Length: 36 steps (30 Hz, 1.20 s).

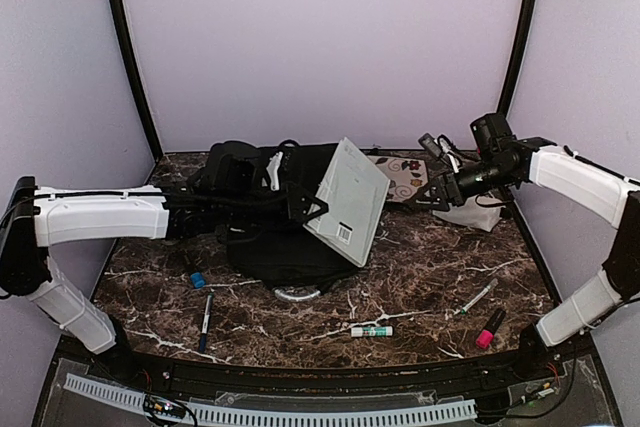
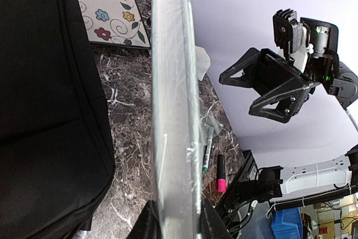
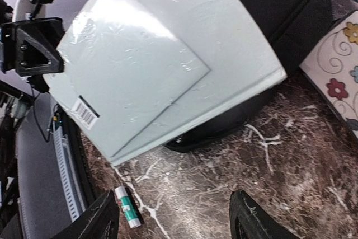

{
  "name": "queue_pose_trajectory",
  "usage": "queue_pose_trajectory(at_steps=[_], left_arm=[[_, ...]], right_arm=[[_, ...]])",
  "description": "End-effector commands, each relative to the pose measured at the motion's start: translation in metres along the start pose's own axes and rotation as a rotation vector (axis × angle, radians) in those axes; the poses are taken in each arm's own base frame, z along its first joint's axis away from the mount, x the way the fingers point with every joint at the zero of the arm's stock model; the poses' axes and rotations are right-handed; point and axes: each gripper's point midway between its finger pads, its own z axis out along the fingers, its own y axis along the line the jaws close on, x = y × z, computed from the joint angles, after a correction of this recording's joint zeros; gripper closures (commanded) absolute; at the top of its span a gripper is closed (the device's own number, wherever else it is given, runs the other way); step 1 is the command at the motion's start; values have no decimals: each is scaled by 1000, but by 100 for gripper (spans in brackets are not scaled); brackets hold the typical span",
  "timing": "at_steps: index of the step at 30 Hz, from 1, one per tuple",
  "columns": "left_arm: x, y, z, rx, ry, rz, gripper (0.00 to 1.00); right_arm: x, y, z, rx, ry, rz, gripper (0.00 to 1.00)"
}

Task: Pack the student bag
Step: Pass from the left arm to the right

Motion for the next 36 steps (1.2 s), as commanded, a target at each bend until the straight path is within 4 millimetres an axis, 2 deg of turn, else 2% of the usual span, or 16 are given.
queue_pose_trajectory(at_steps=[1, 3, 9, 13, 18, 22, 26, 28, 36], left_arm=[[-59, -68, -42, 266, -279, 48, 100], [-67, -72, -53, 282, -342, 56, 100], [-87, -90, -81, 350, -466, 62, 100], [-99, -102, -88, 417, -531, 52, 100], [-109, -115, -76, 494, -552, 50, 100], [-113, -120, -66, 533, -548, 38, 100], [-115, -119, -55, 559, -541, 2, 100], [-115, -120, -53, 577, -541, -15, 100], [-110, -105, -46, 548, -545, -47, 100]], right_arm=[[-13, 28, 1, -219, -43, 23, 32], [-20, 34, -1, -259, -66, 17, 29], [-35, 36, -1, -298, -103, 91, 6], [-43, 38, 4, -323, -118, 107, 3], [-68, 47, 7, -422, -177, 123, 4], [-85, 64, 3, -504, -214, 100, 6], [-87, 75, 6, -547, -240, 91, 8], [-88, 78, 7, -570, -234, 113, 15], [-94, 80, -12, -600, -326, 226, 30]])
